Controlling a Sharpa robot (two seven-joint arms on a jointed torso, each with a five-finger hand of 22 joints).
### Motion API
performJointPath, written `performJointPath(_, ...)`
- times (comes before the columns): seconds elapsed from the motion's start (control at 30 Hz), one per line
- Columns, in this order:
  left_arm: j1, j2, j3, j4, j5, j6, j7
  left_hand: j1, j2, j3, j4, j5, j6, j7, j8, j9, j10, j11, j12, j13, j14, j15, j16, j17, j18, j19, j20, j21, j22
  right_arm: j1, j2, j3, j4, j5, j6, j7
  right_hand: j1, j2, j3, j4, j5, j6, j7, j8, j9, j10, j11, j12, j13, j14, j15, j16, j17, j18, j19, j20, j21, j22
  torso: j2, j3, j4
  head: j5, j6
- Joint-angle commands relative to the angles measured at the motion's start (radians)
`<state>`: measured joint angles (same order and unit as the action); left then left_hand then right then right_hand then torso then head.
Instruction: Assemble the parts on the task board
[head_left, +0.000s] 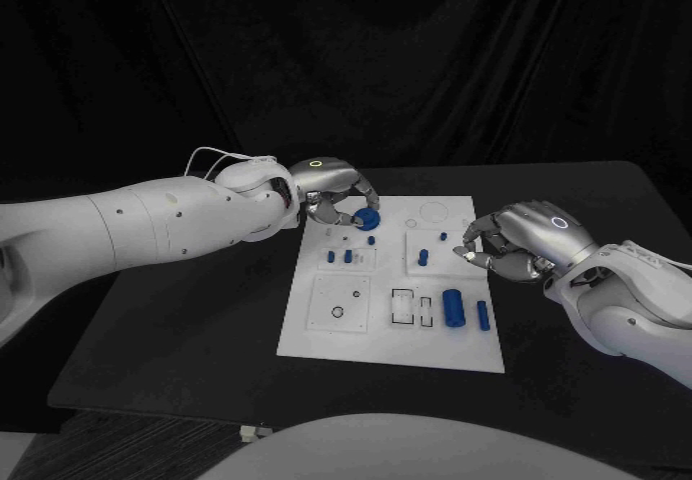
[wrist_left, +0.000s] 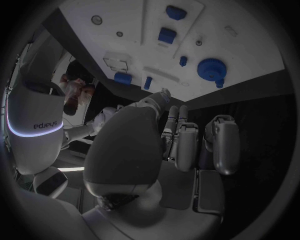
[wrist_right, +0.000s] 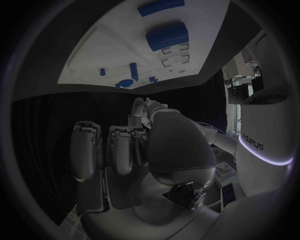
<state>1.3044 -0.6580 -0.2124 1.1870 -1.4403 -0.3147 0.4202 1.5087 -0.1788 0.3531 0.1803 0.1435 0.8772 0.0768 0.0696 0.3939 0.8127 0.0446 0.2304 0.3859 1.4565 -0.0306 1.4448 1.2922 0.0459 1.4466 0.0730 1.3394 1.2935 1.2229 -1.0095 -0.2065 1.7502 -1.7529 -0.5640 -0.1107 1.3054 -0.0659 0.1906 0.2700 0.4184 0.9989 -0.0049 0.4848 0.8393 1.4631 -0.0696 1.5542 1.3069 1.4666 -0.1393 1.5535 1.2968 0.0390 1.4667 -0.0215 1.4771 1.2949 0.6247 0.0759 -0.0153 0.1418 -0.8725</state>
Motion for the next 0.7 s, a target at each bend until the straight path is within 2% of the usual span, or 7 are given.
performJointPath(0.03,-0.013,0.012,0.001,-0.014,-0.189,-0.022,-0.073,-0.026,-0.004,-0.039,-0.008,-0.009,-0.009,-0.001,-0.005,-0.022,0.008,-0.010,-0.010,-0.021,0.057,-0.018,0.027,0.129,0.008,0.014,-0.009,0.014,0.205,0.002,-0.002,0.001,0.006,-0.002,-0.053,0.013,0.012,-0.003,0.041,-0.008,0.030,-0.002,-0.001,-0.031,0.003,0.108,0.000,0.017,0.264,0.093,0.003,-0.005,0.219,-0.011,0.049,0.000,-0.012,0.239,0.000,0.0001,-0.0001,-0.002,0.000)
performJointPath(0.2,-0.033,0.027,0.001,-0.027,-0.227,-0.022,-0.109,-0.029,-0.002,-0.054,-0.012,-0.006,-0.003,0.003,-0.004,-0.040,0.019,-0.003,-0.008,-0.040,0.059,-0.016,0.029,0.129,0.007,0.017,-0.009,0.015,0.205,0.003,0.003,0.001,0.004,-0.002,-0.043,0.009,0.011,-0.004,0.041,-0.008,0.031,-0.002,-0.001,-0.031,0.003,0.108,0.000,0.017,0.264,0.093,0.003,-0.006,0.217,-0.011,0.049,0.000,-0.012,0.239,0.002,-0.0004,0.0005,-0.009,0.000)
performJointPath(0.3,-0.041,0.034,0.001,-0.033,-0.236,-0.023,-0.122,-0.029,0.001,-0.058,-0.014,-0.004,0.002,0.003,-0.004,-0.047,0.026,-0.003,-0.005,-0.047,0.059,-0.016,0.027,0.126,0.007,0.018,-0.009,0.014,0.205,0.003,0.007,0.001,0.000,-0.002,-0.035,0.006,0.011,-0.004,0.041,-0.008,0.031,-0.002,-0.001,-0.031,0.003,0.108,0.000,0.017,0.264,0.093,0.003,-0.006,0.217,-0.011,0.049,0.000,-0.012,0.239,0.001,0.0011,0.0009,-0.010,0.000)
performJointPath(0.53,-0.050,0.052,0.001,-0.048,-0.242,-0.041,-0.117,-0.024,0.011,-0.059,-0.021,0.006,0.032,-0.008,0.000,-0.069,0.060,-0.004,0.007,-0.071,0.059,-0.016,0.029,0.126,0.007,0.019,-0.008,0.012,0.206,0.003,0.013,0.000,-0.015,-0.002,-0.030,0.004,0.011,-0.004,0.041,-0.008,0.032,-0.002,-0.001,-0.031,0.003,0.108,0.000,0.017,0.264,0.093,0.003,-0.006,0.215,-0.010,0.048,0.000,-0.014,0.238,-0.001,0.0017,0.0013,-0.007,0.000)
performJointPath(0.7,-0.054,0.065,0.001,-0.055,-0.243,-0.068,-0.099,-0.016,0.013,-0.050,-0.028,0.020,0.047,-0.019,-0.002,-0.085,0.079,-0.012,0.008,-0.091,0.061,-0.021,0.033,0.130,0.007,0.021,-0.012,0.011,0.206,0.002,0.015,0.000,-0.020,-0.002,-0.021,0.001,0.011,-0.005,0.041,-0.008,0.032,-0.002,-0.001,-0.032,0.003,0.108,0.000,0.017,0.264,0.093,0.003,-0.007,0.214,-0.011,0.048,0.000,-0.014,0.238,-0.001,0.0007,0.0011,-0.007,0.000)
